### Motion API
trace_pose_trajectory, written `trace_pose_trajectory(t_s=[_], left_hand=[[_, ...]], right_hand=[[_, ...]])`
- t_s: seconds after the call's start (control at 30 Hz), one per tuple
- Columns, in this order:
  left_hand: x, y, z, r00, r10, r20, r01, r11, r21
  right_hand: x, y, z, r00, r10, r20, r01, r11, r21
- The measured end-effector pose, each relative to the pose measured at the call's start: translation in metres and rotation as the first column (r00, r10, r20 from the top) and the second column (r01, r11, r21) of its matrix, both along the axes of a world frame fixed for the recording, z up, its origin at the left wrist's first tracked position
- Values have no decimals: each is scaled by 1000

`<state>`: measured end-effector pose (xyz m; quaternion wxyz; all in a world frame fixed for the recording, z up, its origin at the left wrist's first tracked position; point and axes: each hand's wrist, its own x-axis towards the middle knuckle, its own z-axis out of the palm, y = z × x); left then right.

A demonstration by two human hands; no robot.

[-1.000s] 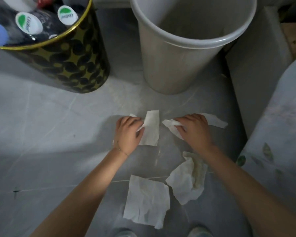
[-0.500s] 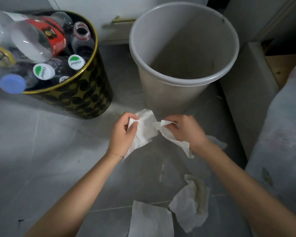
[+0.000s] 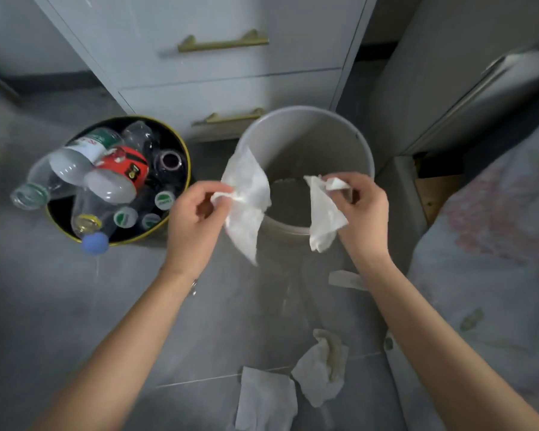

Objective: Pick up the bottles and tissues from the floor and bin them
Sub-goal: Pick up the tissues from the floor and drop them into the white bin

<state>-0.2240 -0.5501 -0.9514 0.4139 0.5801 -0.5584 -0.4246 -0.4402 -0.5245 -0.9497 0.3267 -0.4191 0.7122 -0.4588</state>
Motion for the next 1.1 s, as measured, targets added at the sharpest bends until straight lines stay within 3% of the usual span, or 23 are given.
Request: trace_pose_trajectory(t_s=[0.13,0.3,0.4,0.53,0.67,0.73,0.87,0.97,1.1], left_hand=[[-43,-33,10,999,-34,-39,39,990,135],[-69,-35,7,974,-173,143,118,936,332],[-64,-29,25,969,-140,204,62,935,349],[-58,-4,56,943,-174,282,105,964,246],[-40,43,53,798,-245,551,271,962,34],[-32,73,42,684,-253,684,314,949,36],[-21,128,12,521,-294,802,403,912,73],[-8,170,-18,469,-351,811,410,899,151],[13,229,-71,382,-471,795,366,867,337]], right_hand=[[-8,-42,-12,996,-41,-77,52,987,152],[-3,-38,-11,966,215,-146,-135,895,426],[-6,-22,15,951,265,-159,-177,890,421],[-13,8,48,893,336,-299,-211,900,381],[-22,56,64,777,444,-446,-232,861,453],[-28,85,64,740,497,-454,-231,821,522],[-39,141,47,715,534,-452,-204,777,595],[-35,189,17,752,520,-405,-167,745,646],[-16,248,-41,873,410,-264,-104,685,721]])
